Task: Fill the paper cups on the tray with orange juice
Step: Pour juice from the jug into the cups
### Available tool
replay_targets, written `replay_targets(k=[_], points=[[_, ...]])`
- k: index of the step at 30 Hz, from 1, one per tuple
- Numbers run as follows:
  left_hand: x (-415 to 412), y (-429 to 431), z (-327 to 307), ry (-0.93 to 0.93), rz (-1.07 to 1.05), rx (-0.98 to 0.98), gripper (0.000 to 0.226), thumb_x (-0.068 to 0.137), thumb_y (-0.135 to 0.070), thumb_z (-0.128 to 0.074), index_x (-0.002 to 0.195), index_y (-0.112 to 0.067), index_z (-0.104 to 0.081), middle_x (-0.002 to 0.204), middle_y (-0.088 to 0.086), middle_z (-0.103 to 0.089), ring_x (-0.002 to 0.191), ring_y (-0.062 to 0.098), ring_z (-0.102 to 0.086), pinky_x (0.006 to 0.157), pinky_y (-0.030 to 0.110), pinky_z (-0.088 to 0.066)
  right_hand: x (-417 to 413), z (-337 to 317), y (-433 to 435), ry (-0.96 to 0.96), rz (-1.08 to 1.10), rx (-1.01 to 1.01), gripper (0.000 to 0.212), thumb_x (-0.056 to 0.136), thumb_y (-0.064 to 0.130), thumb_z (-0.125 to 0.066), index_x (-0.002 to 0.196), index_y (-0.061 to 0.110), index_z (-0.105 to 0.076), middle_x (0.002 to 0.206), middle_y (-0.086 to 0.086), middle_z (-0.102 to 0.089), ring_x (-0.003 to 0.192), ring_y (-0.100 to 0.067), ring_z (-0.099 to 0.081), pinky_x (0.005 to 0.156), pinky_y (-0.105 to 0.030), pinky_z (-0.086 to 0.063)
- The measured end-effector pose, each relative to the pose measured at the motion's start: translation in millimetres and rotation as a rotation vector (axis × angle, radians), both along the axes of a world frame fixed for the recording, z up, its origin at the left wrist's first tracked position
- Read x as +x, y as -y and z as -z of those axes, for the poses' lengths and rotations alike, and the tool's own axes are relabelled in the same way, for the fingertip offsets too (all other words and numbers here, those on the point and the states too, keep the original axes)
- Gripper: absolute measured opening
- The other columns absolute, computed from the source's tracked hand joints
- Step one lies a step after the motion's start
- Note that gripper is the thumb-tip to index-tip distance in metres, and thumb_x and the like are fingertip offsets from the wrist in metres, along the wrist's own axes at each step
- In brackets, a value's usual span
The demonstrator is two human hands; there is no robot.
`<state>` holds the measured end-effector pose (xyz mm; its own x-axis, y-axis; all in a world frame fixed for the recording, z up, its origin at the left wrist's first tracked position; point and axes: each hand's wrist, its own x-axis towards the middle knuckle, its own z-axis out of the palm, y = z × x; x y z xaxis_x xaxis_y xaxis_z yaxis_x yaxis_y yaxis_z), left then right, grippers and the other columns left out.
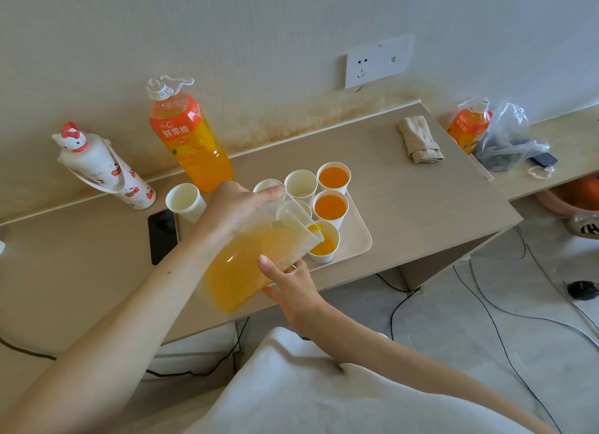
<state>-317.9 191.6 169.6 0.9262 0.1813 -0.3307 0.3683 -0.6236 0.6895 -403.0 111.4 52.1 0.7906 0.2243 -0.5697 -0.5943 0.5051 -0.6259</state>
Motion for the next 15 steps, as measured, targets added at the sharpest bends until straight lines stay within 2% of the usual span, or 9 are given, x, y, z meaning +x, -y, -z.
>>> replay_targets(k=[4, 7, 11, 15], points=[[1.2, 0.3, -0.7, -0.002, 0.007, 0.005, 0.058, 0.079, -0.051, -0.072, 0.050, -0.017, -0.035, 0.040, -0.006, -0.031, 0.044, 0.014, -0.031, 0.051, 0.028, -0.028, 1.3, 0.5, 1.5, 0.001, 0.001, 0.003, 0.076, 0.077, 0.030, -0.077, 0.138, 0.015, -0.034, 0.126, -0.003, -0.059, 0.105, -0.012, -0.060, 0.066, -0.020, -0.054], [1.7, -1.0, -0.8, -0.011, 0.019, 0.001, 0.059, 0.079, -0.052, -0.071, 0.050, -0.016, -0.034, 0.030, -0.012, -0.027, 0.042, 0.013, -0.029, 0.050, 0.028, -0.027, 1.2, -0.5, 1.5, 0.000, -0.003, 0.003, 0.078, 0.075, 0.031, -0.077, 0.137, 0.015, -0.034, 0.127, -0.004, -0.059, 0.108, -0.013, -0.060, 0.066, -0.020, -0.053], [1.9, -0.4, -1.2, -0.014, 0.022, -0.006, 0.060, 0.079, -0.051, -0.072, 0.050, -0.017, -0.031, 0.027, -0.012, -0.025, 0.040, 0.013, -0.027, 0.051, 0.028, -0.027, 0.7, -0.3, 2.8, 0.005, -0.002, 0.015, 0.069, 0.083, 0.024, -0.074, 0.137, 0.015, -0.033, 0.123, -0.001, -0.059, 0.103, -0.010, -0.060, 0.061, -0.017, -0.053], [1.0, 0.6, -1.9, -0.006, 0.016, 0.000, 0.061, 0.079, -0.050, -0.071, 0.050, -0.016, -0.031, 0.027, -0.012, -0.025, 0.041, 0.014, -0.028, 0.050, 0.027, -0.027, 1.3, -0.2, 2.7, 0.016, -0.011, 0.005, 0.078, 0.075, 0.031, -0.077, 0.138, 0.016, -0.033, 0.122, 0.001, -0.058, 0.102, -0.010, -0.059, 0.062, -0.018, -0.053]])
